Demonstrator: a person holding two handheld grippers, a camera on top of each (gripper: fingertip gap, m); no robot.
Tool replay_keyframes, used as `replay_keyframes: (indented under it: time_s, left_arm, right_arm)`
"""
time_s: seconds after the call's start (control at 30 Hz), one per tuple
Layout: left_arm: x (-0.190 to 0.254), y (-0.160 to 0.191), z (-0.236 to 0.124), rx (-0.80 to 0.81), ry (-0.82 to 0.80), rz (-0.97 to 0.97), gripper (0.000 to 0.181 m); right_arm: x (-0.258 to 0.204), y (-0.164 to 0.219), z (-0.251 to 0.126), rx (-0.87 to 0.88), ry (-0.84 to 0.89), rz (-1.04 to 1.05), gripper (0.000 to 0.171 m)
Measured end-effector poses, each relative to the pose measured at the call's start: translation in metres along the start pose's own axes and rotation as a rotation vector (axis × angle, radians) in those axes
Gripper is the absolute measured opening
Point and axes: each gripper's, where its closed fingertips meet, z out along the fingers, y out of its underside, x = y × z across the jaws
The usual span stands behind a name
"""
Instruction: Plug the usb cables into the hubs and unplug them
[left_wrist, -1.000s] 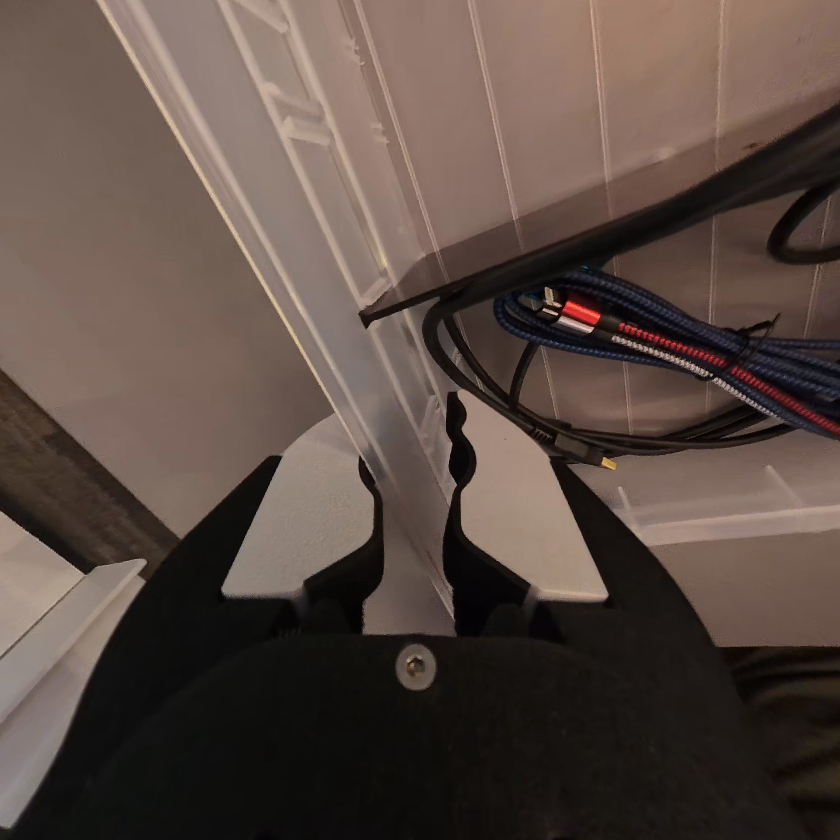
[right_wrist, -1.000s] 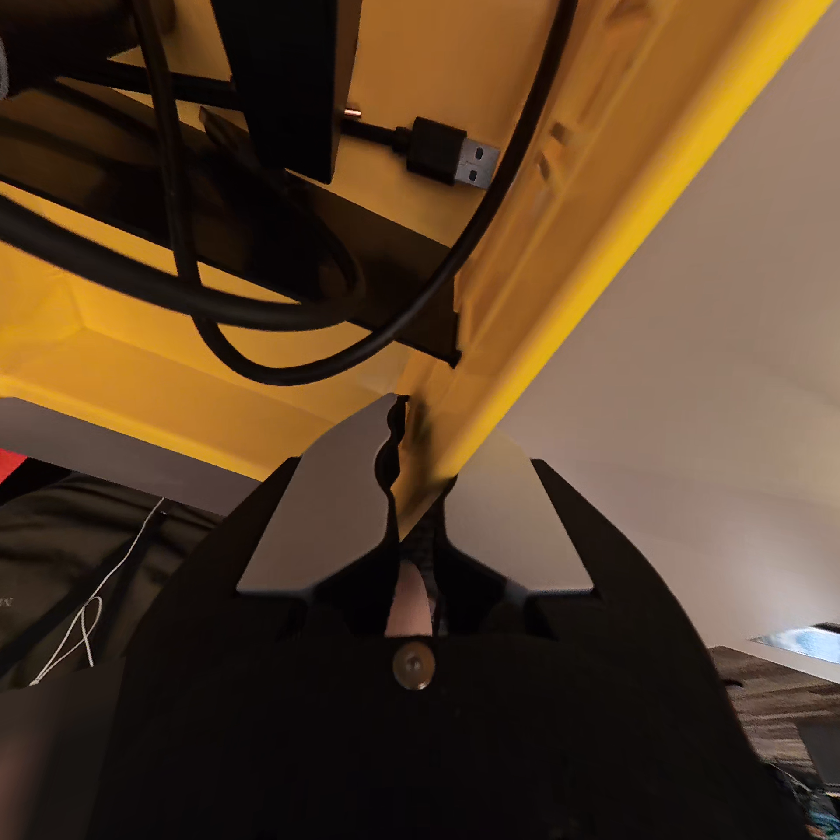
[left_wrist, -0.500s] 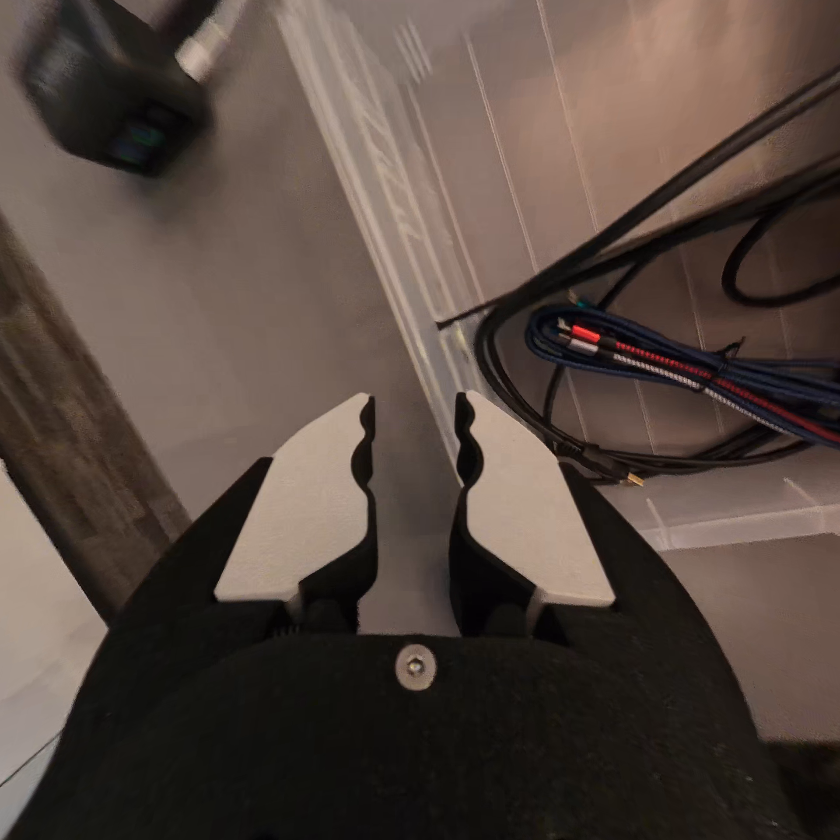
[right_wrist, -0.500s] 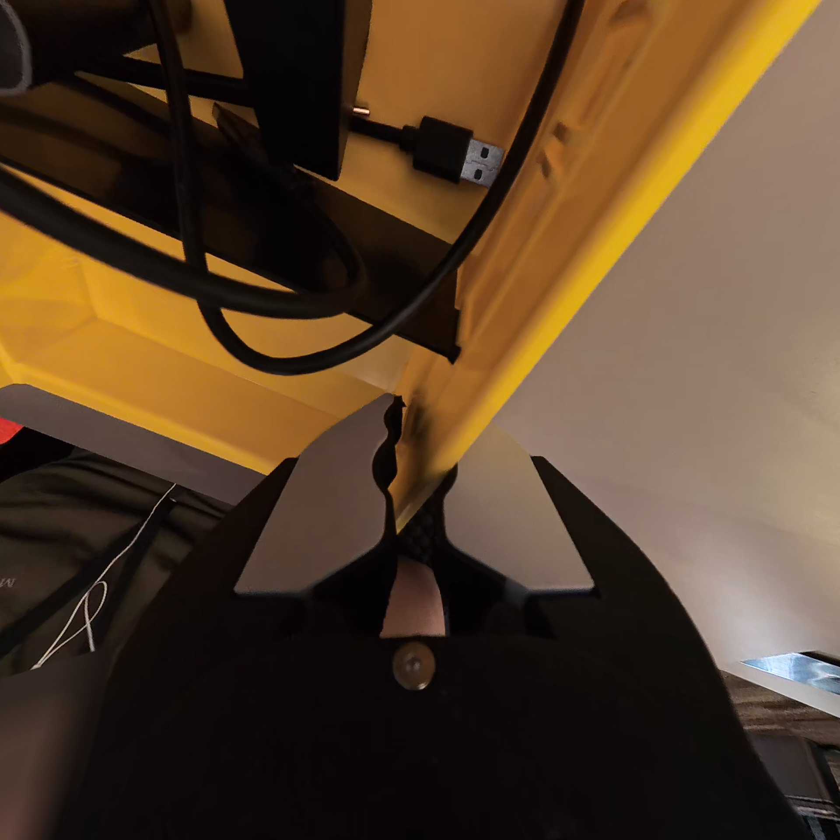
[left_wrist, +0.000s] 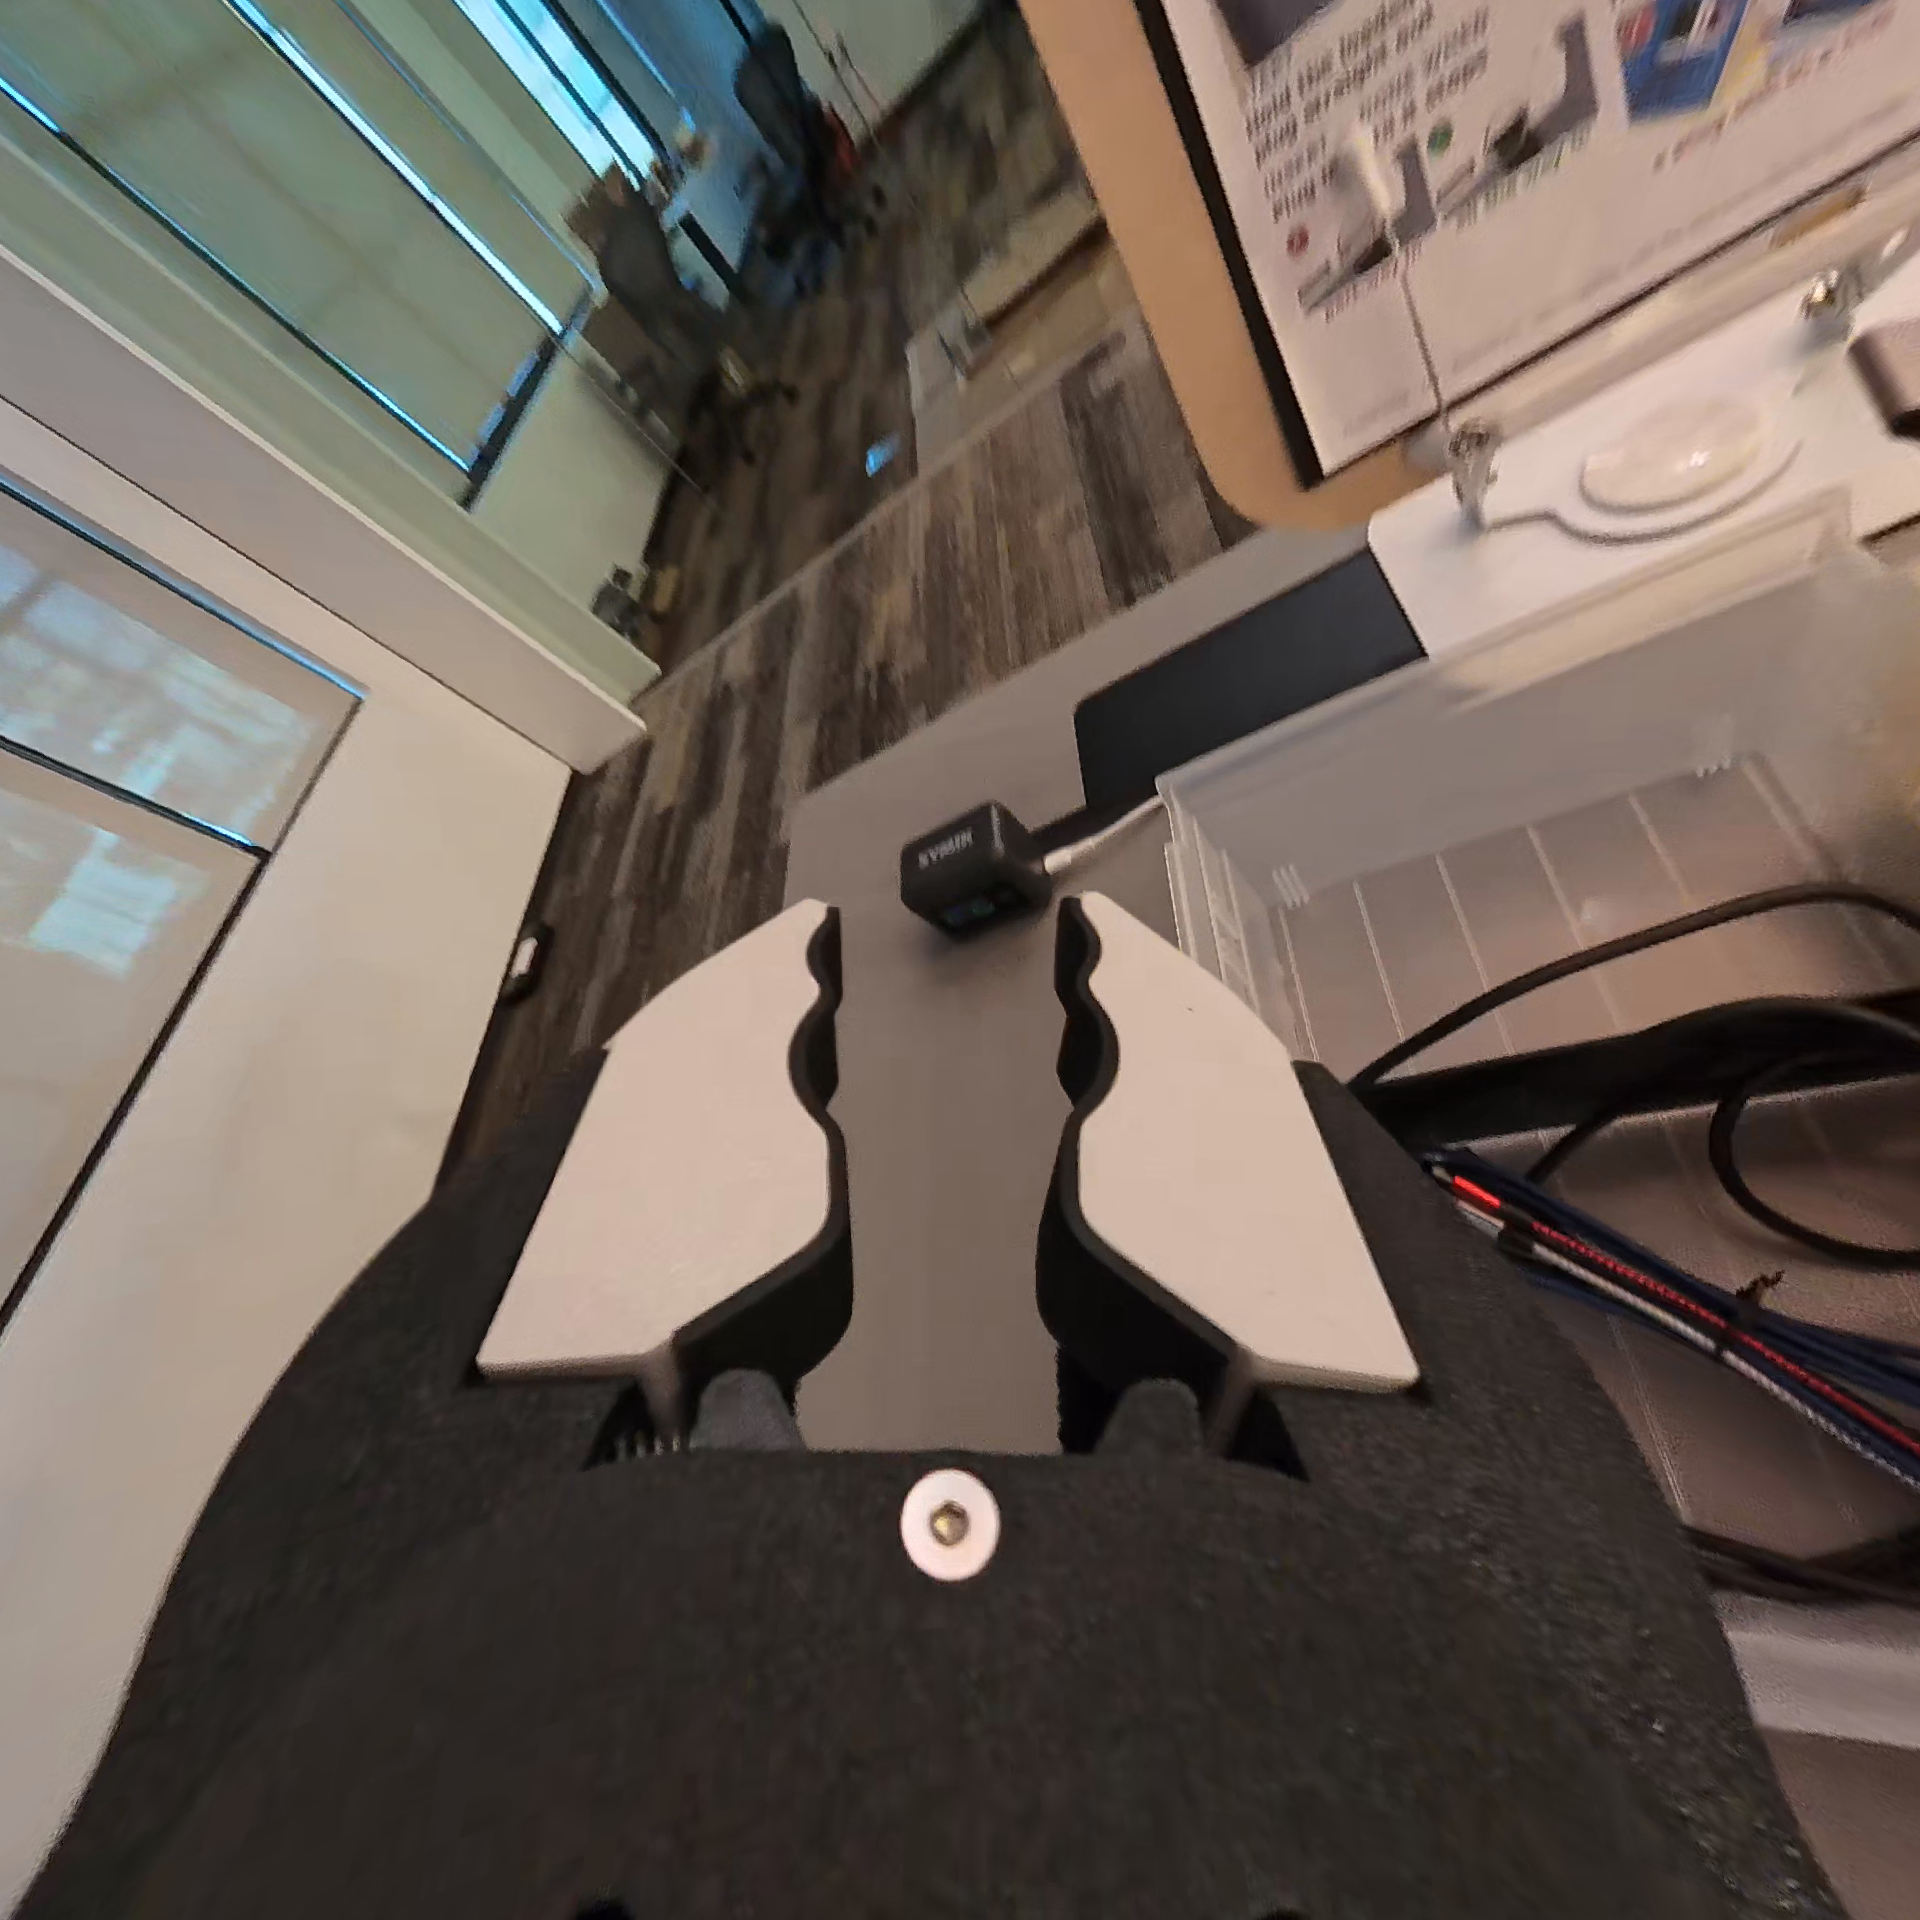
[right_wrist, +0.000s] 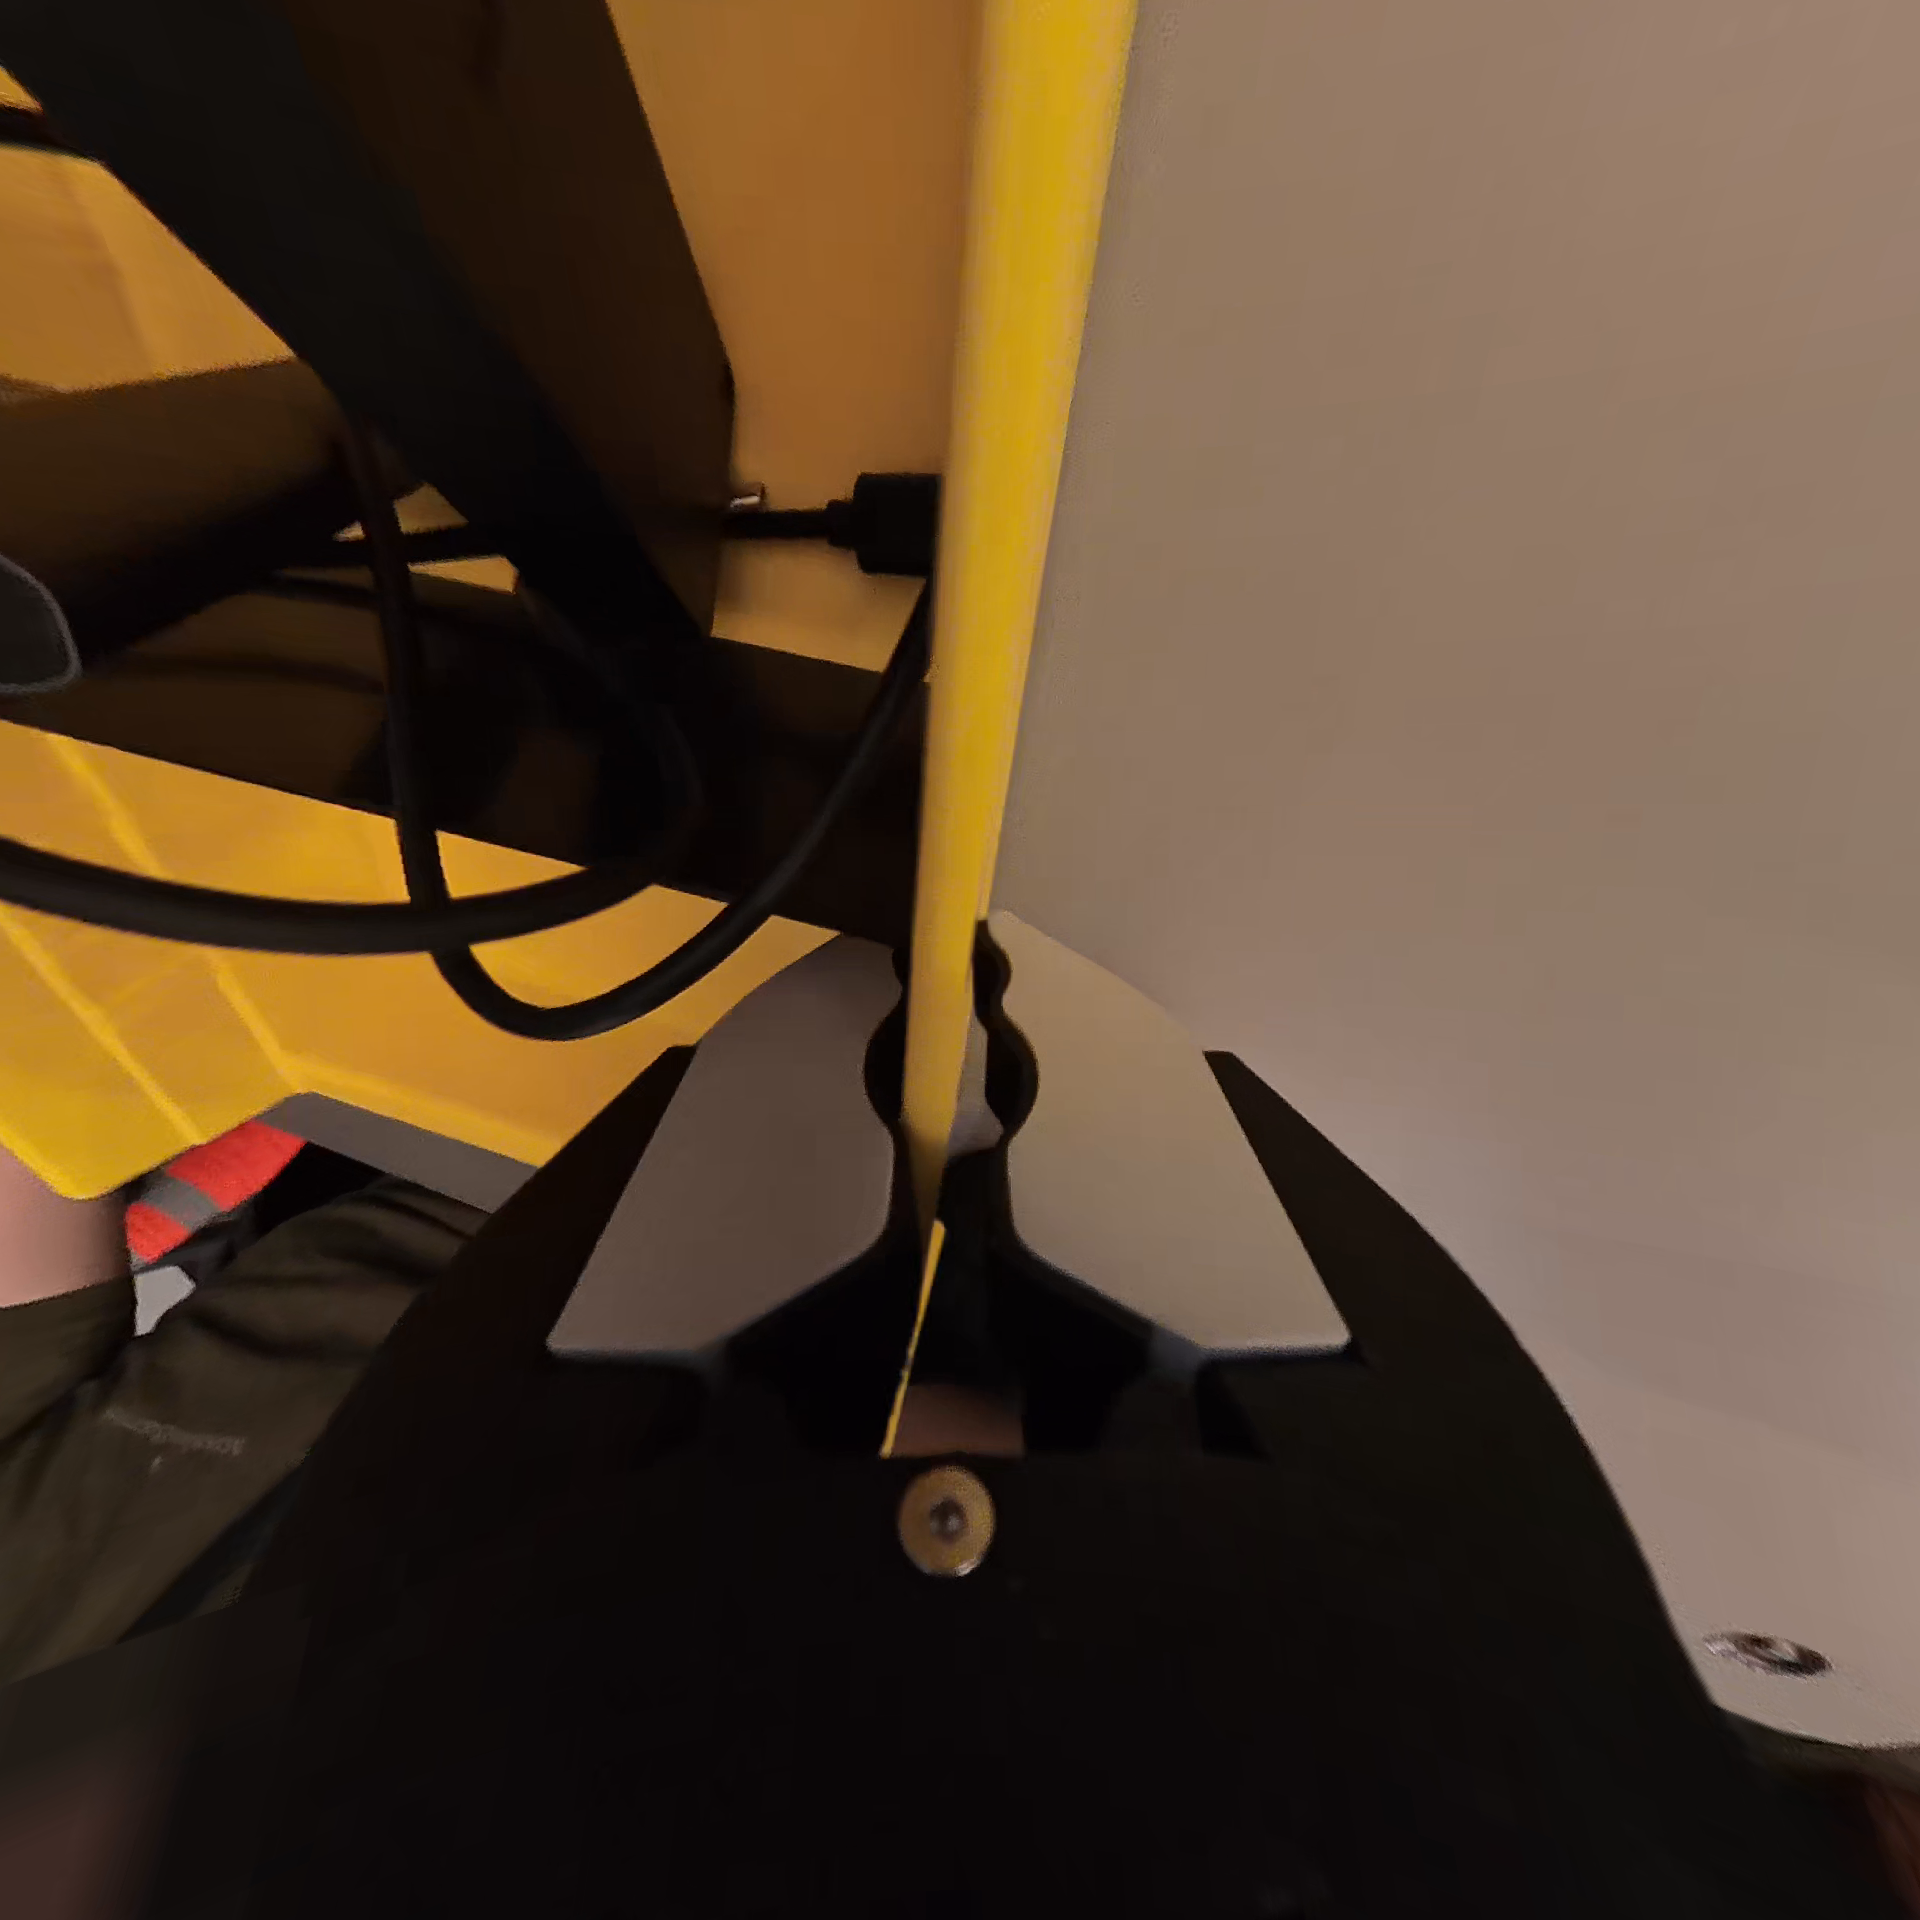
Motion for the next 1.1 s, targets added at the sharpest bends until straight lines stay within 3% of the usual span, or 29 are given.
replay_keyframes:
  time_s: [0.43, 0.5, 0.63, 0.73, 0.77, 0.83, 0.87, 0.97, 1.0, 1.1]
  left_arm:
    - [0.006, -0.004, -0.013, 0.04, 0.097, -0.018, 0.039]
    - [0.002, -0.005, -0.018, 0.059, 0.112, -0.04, 0.039]
    - [-0.005, -0.008, -0.026, 0.095, 0.131, -0.069, 0.038]
    - [-0.004, -0.01, -0.029, 0.109, 0.146, -0.067, 0.038]
    - [-0.003, -0.011, -0.03, 0.114, 0.152, -0.067, 0.038]
    - [-0.002, -0.012, -0.033, 0.125, 0.164, -0.068, 0.038]
    - [-0.001, -0.013, -0.035, 0.13, 0.171, -0.067, 0.038]
    - [0.0, -0.013, -0.044, 0.141, 0.194, -0.066, 0.039]
    - [0.0, -0.014, -0.047, 0.15, 0.198, -0.067, 0.039]
    - [0.001, -0.018, -0.055, 0.183, 0.217, -0.066, 0.038]
  right_arm:
    - [0.0, 0.0, -0.014, 0.14, -0.083, 0.037, 0.016]
    - [-0.001, 0.011, -0.029, 0.202, -0.055, 0.043, 0.008]
    - [-0.016, 0.028, -0.082, 0.499, 0.045, 0.028, 0.005]
    - [-0.084, 0.021, -0.135, 0.893, 0.016, -0.273, 0.002]
    - [-0.11, 0.02, -0.147, 1.004, 0.002, -0.383, 0.004]
    - [-0.16, 0.019, -0.158, 1.178, -0.053, -0.545, 0.03]
    - [-0.184, 0.02, -0.157, 1.213, -0.107, -0.608, 0.028]
    - [-0.241, 0.019, -0.138, 1.176, -0.262, -0.709, 0.01]
    - [-0.25, 0.013, -0.123, 1.122, -0.248, -0.71, 0.004]
    - [-0.25, -0.015, -0.068, 0.89, -0.071, -0.625, 0.007]
